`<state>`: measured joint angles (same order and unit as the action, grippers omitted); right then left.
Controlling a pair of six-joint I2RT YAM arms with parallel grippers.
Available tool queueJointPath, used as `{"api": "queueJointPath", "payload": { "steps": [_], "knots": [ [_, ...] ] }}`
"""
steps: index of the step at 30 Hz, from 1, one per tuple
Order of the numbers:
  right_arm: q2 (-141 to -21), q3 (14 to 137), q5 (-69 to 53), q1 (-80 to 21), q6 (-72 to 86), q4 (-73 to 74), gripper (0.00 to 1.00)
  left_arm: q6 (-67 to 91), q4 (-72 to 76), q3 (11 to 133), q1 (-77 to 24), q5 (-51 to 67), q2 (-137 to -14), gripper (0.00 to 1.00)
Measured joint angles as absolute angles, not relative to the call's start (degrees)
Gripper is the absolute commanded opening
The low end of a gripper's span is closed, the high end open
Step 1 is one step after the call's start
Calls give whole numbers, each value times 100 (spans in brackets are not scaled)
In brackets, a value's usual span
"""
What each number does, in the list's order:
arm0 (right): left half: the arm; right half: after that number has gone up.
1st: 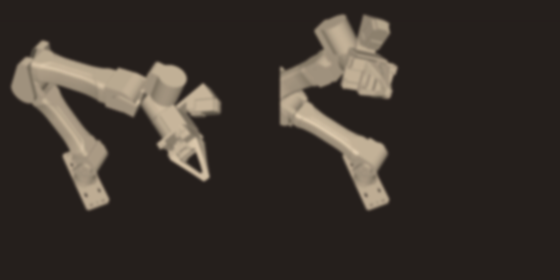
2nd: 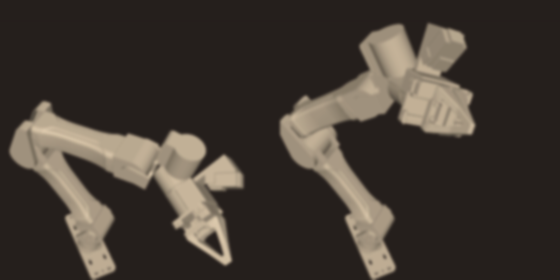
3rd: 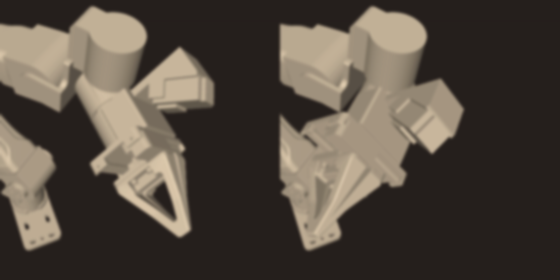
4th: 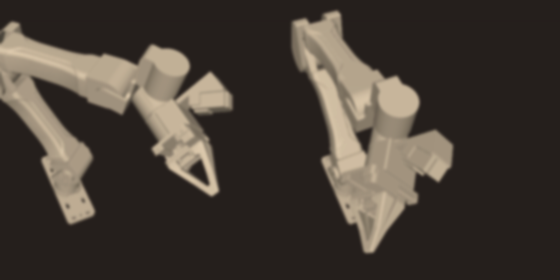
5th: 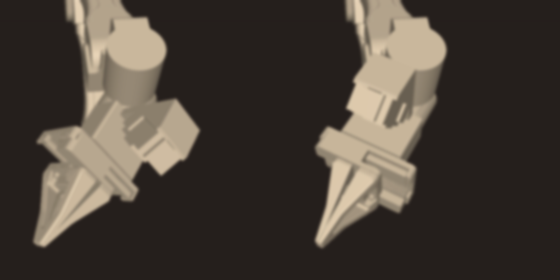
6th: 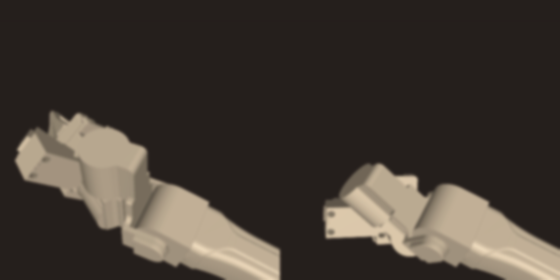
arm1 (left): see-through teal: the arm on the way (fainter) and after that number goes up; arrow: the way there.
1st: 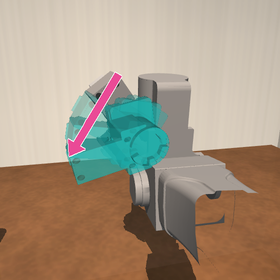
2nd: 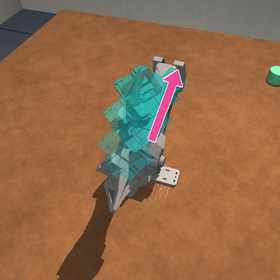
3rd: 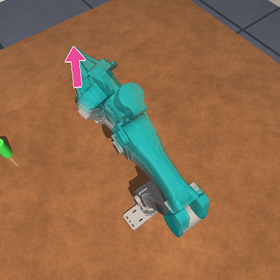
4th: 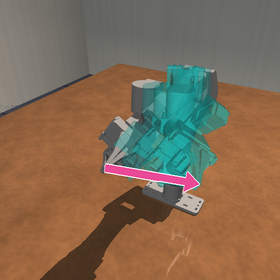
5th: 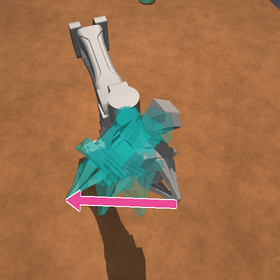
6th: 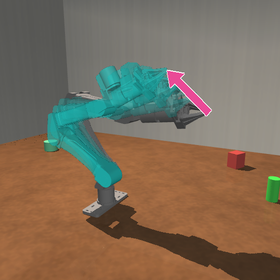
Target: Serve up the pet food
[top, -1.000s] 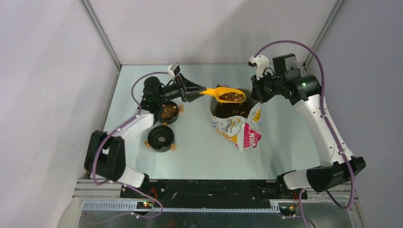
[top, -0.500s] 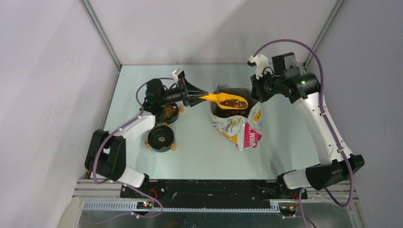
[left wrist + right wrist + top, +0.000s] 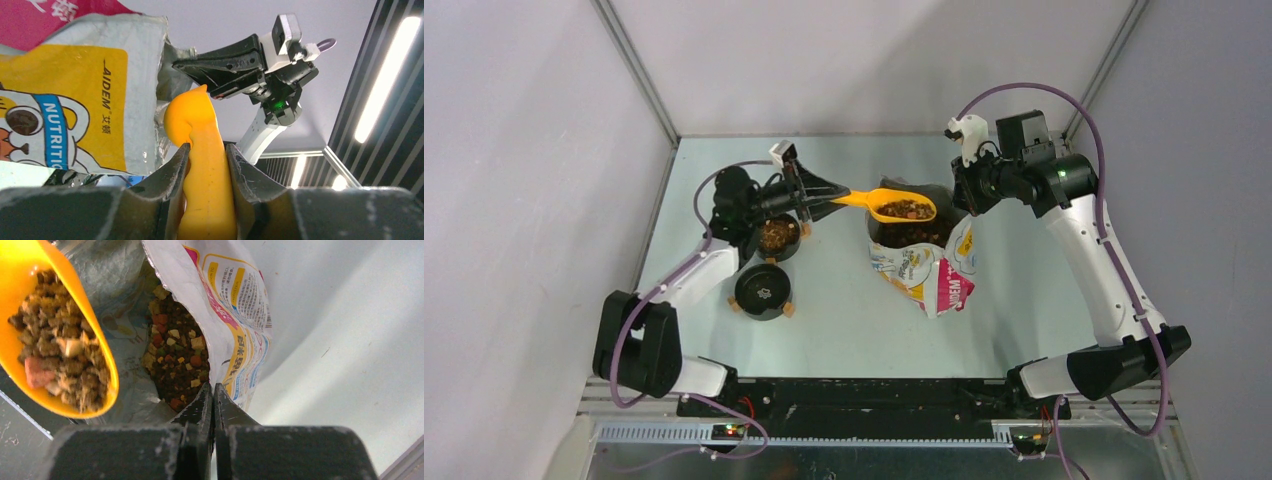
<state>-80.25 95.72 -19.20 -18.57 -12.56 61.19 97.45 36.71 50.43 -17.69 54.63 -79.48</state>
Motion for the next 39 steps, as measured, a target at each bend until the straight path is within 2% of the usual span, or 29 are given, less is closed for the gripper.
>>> {"api": "queueJointPath", "payload": {
  "steps": [7, 20, 27, 39],
  "knots": [
    [-8025, 9572, -1920, -1857, -1271, 6119, 0, 9747, 3677, 4729, -1256, 5422, -7612, 0],
    [-8005, 9542, -1927, -1844, -1356, 6097, 0, 9546, 3275, 3865, 416, 5315, -6455, 0],
    [-7942, 9459, -1964, -1780, -1385, 6064, 0, 9054, 2552, 3186, 1415, 5177, -5343, 0],
    [-7850, 9356, -2029, -1747, -1404, 5996, 0, 8416, 937, 2488, 2327, 5170, -3931, 0]
  ]
}}
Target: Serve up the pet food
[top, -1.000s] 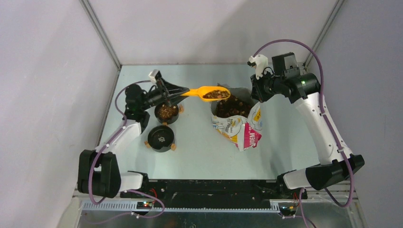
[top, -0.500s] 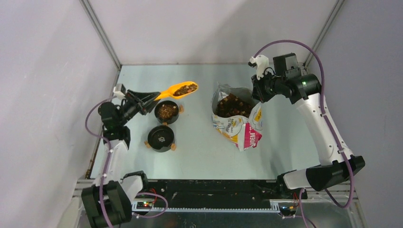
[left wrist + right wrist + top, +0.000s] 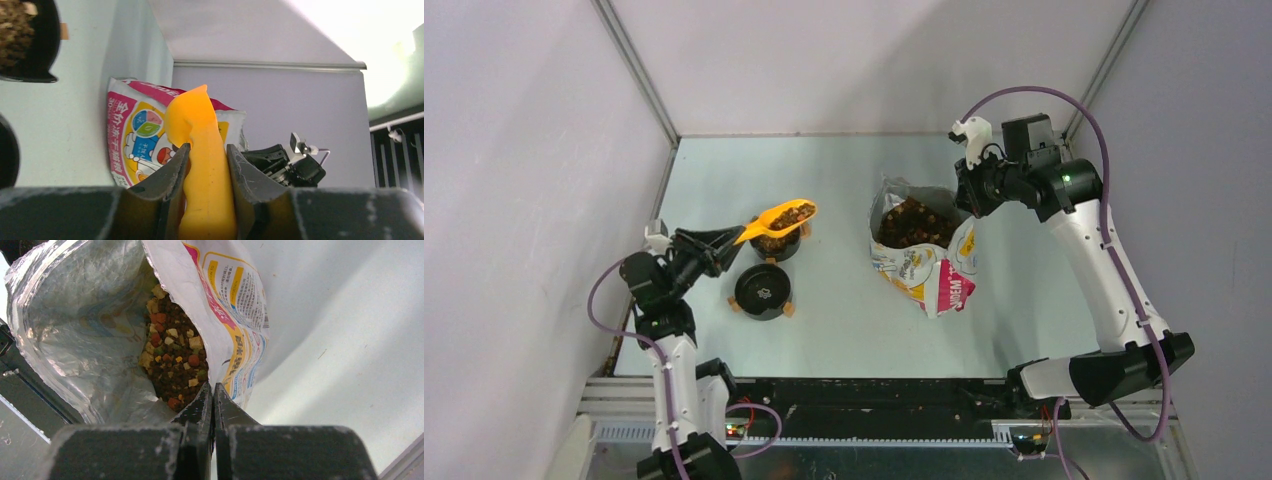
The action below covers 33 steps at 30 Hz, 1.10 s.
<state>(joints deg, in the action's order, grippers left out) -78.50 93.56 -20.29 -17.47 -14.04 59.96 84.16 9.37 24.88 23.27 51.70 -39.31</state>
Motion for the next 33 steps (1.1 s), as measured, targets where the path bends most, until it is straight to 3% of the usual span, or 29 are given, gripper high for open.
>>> {"api": "queueJointPath", "payload": {
  "steps": [16, 33],
  "knots": [
    [-7745, 9233, -2091, -1682, -1433, 5929, 0, 7345, -1166, 2102, 3177, 5262, -2950, 0],
    [-7743, 9216, -2128, -1664, -1503, 5911, 0, 6541, -2423, 2086, 3575, 5277, -2928, 0]
  ]
}}
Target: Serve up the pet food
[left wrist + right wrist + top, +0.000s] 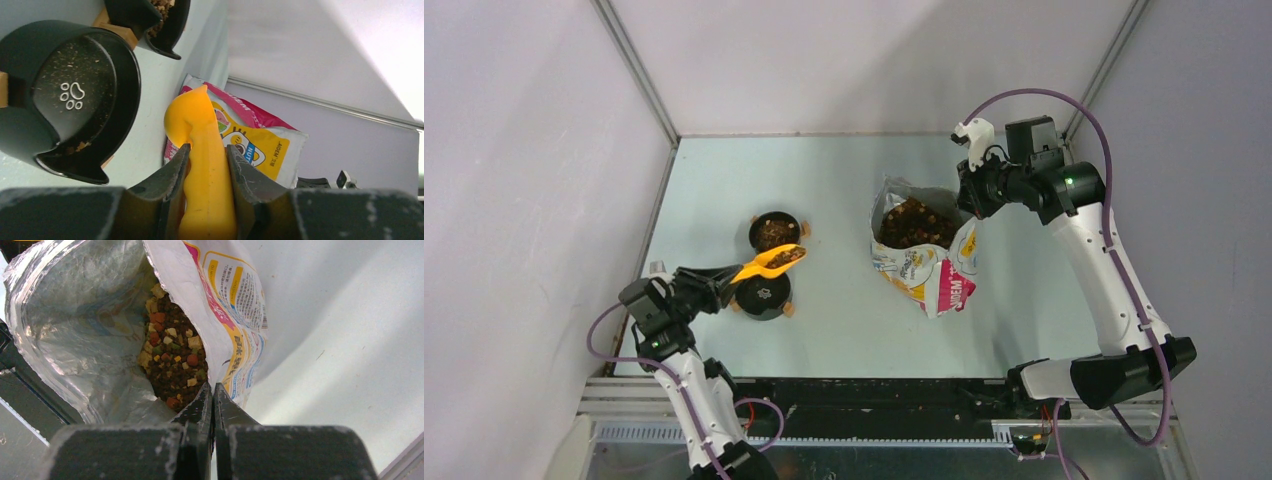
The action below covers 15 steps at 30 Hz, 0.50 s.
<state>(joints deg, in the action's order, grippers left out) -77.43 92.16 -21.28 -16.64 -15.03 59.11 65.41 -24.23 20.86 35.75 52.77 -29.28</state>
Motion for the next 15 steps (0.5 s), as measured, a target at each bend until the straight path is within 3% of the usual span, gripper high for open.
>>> {"api": "queueJointPath", "payload": {
  "steps": [15],
  "knots": [
    [-7743, 9216, -2128, -1660, -1503, 5911, 0, 5634, -3339, 2290, 4027, 5057, -3109, 0]
  ]
}}
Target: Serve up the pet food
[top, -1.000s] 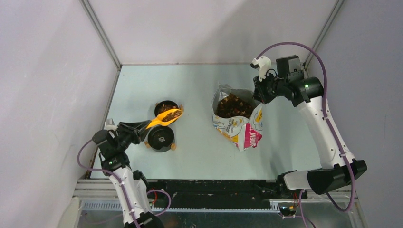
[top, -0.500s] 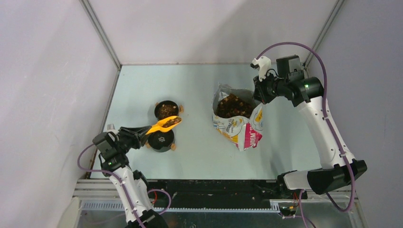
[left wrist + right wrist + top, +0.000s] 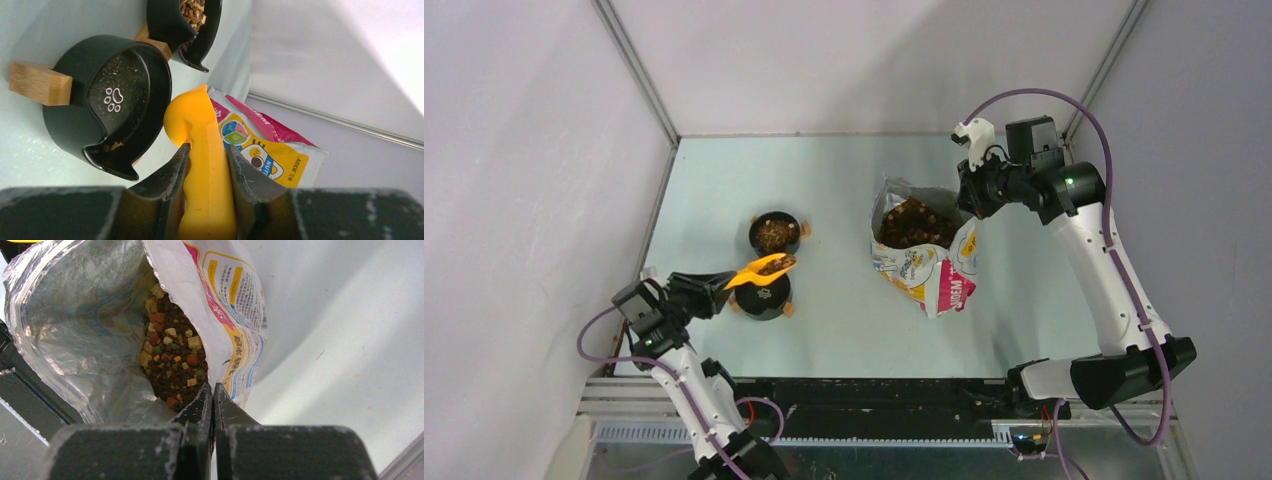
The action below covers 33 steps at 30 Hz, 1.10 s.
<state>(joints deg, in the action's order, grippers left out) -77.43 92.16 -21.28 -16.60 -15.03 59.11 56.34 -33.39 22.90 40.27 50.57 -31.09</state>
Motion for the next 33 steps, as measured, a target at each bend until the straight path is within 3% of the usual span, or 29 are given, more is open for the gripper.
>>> {"api": "queueJointPath", "payload": {
  "steps": [18, 33],
  "knots": [
    [-7743, 9207, -2174, -1638, -1503, 5905, 0, 3588, -5319, 3588, 4692, 4469, -3791, 0],
    [-7743, 9196, -2226, -1638, -1500, 5896, 0, 2718, -5802, 3986, 4722, 3743, -3715, 0]
  ]
}}
